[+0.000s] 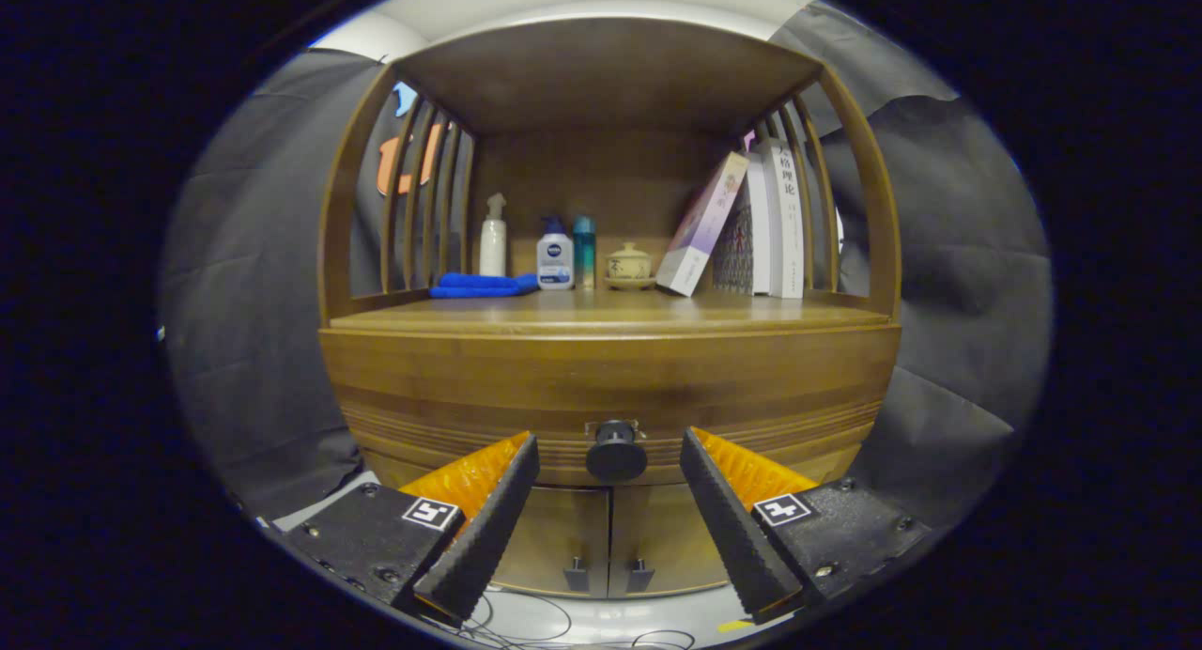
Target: Pull open the drawer, take out the items inside it, and place them on the countertop above the cabinet.
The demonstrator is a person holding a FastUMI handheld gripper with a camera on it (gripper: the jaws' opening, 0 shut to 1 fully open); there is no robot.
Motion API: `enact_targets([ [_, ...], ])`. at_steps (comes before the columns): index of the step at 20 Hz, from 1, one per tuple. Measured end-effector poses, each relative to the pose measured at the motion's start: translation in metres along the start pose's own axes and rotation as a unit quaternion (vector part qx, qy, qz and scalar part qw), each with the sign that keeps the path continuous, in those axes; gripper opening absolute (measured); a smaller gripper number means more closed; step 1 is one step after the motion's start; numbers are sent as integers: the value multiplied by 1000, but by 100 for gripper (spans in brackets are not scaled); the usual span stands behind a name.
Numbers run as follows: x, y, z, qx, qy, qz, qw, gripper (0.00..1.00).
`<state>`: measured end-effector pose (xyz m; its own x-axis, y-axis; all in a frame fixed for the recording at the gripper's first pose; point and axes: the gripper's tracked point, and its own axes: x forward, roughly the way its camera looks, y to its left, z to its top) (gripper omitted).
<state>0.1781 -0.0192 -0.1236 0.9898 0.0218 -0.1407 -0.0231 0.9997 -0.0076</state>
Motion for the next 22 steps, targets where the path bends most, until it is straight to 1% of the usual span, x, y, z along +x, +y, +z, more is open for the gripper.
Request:
enact_targets([
  [2, 14, -1, -7, -1, 7, -2, 1000, 99],
  [6, 28, -6, -6, -5, 5, -5, 1000, 89],
  [7, 31, -8, -6, -9, 6, -9, 1000, 82],
  [9, 37, -5, -7, -8, 12, -8, 1000, 73],
  [11, 40, -9, -7, -10, 9, -20, 1000, 70],
  [13, 38, -5, -7, -11, 5, -21, 1000, 62],
  [16, 38, -6, -7, 6, -1, -24, 1000, 50],
  [19, 39, -6, -8, -6, 11, -13, 1000, 46],
  [22, 35, -7, -8, 2, 28, -7, 1000, 44],
])
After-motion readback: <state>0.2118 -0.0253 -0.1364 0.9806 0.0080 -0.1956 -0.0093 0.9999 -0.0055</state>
